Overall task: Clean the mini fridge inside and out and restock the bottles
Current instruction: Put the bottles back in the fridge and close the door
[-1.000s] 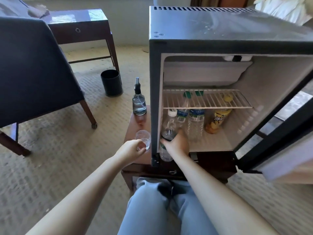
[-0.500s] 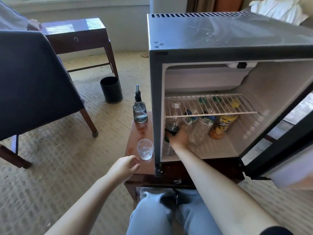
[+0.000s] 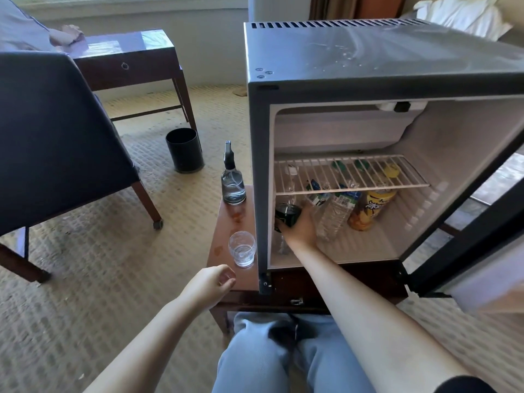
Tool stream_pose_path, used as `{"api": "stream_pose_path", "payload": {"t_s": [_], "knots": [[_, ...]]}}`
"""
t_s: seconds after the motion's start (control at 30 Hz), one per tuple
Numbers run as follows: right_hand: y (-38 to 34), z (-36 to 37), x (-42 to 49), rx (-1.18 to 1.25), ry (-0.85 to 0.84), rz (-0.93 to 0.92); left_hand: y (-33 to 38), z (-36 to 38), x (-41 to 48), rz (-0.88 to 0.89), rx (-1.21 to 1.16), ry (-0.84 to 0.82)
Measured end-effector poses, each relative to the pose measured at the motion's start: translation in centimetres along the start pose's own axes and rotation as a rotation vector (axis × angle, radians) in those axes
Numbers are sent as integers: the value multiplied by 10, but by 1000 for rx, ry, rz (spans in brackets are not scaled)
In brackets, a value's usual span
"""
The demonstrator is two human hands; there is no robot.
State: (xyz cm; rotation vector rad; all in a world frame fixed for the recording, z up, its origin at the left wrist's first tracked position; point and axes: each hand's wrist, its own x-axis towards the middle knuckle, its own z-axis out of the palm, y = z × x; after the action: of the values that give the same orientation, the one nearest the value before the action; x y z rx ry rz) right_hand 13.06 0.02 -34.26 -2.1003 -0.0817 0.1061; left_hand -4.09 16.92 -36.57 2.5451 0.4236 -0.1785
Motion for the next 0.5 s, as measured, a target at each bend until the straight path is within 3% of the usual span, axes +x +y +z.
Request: {"api": "stream_pose_path", "payload": {"t_s": [0.13,0.5], "knots": [[5,-10,-13,10,-19,2,8,-5,-1,20,16,-1],[32,-64,-37,-425,-47,-207,43,-56,92,-1,2,222]]}}
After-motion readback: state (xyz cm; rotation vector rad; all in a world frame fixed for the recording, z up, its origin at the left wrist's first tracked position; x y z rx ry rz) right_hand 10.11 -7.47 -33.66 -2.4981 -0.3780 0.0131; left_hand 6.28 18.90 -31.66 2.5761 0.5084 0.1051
